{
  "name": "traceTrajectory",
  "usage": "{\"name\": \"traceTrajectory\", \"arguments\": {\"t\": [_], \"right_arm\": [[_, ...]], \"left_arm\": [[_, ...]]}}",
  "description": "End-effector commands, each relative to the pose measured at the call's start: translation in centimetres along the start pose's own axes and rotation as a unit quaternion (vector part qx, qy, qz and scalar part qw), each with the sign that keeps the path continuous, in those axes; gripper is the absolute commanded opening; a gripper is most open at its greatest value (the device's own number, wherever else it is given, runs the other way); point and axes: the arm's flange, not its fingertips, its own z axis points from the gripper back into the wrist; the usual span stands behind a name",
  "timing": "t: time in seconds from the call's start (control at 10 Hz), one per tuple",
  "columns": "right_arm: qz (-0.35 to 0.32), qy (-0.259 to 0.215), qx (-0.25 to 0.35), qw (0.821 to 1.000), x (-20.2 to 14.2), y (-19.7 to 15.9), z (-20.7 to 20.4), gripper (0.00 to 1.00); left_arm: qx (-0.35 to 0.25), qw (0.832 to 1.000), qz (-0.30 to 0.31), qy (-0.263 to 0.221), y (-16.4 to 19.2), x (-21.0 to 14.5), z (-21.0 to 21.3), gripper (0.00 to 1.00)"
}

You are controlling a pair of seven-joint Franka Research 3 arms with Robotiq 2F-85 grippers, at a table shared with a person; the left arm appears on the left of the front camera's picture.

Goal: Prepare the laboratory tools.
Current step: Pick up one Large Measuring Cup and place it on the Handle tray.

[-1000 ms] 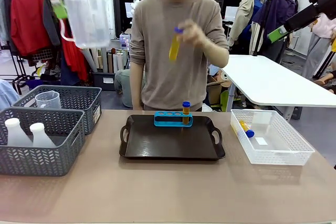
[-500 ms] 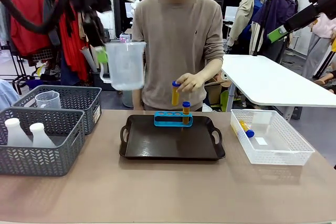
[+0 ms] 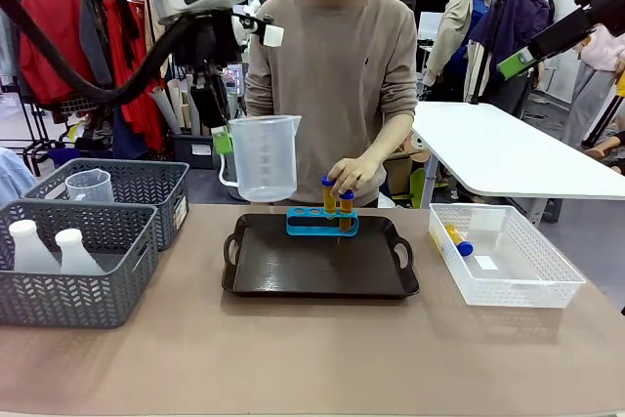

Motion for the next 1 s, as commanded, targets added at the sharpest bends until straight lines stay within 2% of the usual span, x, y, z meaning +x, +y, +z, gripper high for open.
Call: {"name": "traceTrajectory", "arguments": {"t": [0.0, 0.4, 0.9], "right_arm": [[0.003, -0.01, 0.008, 1.0, 0.2, 0.0, 0.0, 1.0], [0.003, -0.01, 0.008, 1.0, 0.2, 0.0, 0.0, 1.0], [0.003, -0.01, 0.008, 1.0, 0.2, 0.0, 0.0, 1.0]], "left_arm": [[0.039, 0.999, 0.009, -0.017, -0.5, -3.4, 3.3, 0.0], [0.074, 0.996, 0.045, -0.023, -0.4, -6.7, 6.0, 0.0], [0.074, 0.996, 0.051, -0.027, 0.1, -6.6, 6.7, 0.0]]}}
